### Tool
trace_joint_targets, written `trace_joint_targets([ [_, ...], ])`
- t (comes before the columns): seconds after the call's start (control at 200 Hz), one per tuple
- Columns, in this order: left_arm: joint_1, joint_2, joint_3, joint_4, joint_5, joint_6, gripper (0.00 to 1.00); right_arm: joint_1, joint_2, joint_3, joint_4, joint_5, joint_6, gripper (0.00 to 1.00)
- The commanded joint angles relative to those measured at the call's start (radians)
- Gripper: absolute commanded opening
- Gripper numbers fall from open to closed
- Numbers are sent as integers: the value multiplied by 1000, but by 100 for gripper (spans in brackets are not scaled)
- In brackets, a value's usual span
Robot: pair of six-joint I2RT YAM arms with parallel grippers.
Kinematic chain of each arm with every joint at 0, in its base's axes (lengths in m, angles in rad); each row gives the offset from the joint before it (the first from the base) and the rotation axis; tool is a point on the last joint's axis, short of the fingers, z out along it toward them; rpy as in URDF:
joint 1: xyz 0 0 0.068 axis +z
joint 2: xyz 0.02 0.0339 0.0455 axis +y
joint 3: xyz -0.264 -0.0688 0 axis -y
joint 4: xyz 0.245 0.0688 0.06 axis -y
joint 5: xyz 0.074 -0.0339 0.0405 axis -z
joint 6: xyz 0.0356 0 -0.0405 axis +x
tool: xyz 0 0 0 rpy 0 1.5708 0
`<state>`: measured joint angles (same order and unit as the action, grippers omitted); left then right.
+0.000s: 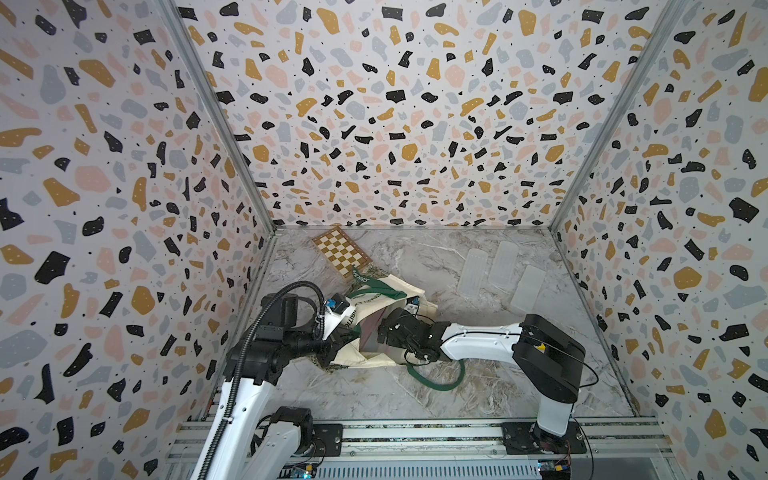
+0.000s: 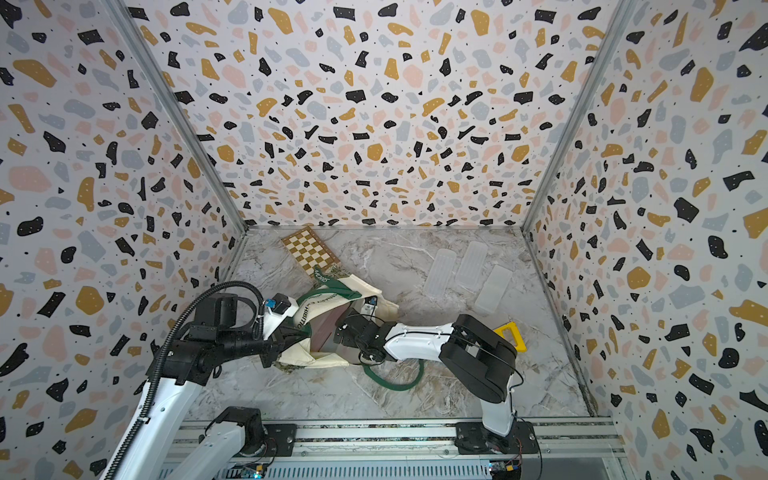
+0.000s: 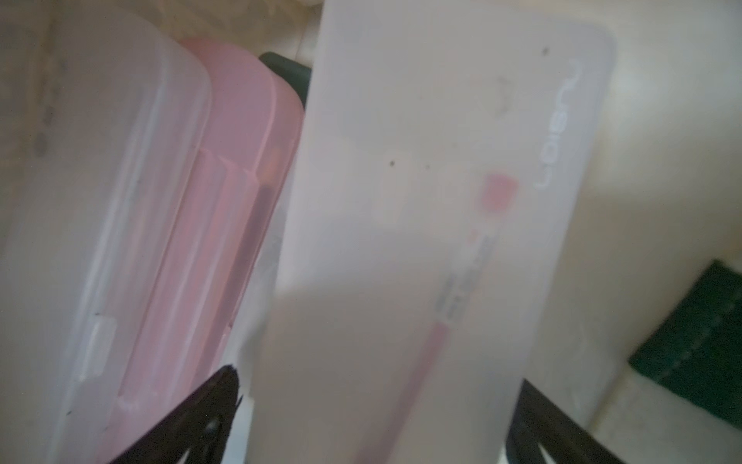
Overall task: Take out the pencil case from the canvas bag
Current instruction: Pick up the pencil case from the canvas bag.
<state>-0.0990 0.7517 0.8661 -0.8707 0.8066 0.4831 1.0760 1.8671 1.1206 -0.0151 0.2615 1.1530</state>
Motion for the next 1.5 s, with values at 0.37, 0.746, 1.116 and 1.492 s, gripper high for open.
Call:
trace_joint_targets([
  [0.37, 7, -12, -12, 2, 23, 8, 0, -5, -90, -46, -7, 53, -11, 73],
  [0.746, 7, -19, -18, 2, 23, 3, 0, 16, -217, -127, 40, 55, -133, 69],
  [1.116, 7, -37, -27, 13, 27, -14, 0, 45, -301, -171, 49, 32, -208, 68],
  [1.492, 9, -49, -32, 27, 13, -31, 0, 47, -430, -276, 88, 2, -247, 68],
])
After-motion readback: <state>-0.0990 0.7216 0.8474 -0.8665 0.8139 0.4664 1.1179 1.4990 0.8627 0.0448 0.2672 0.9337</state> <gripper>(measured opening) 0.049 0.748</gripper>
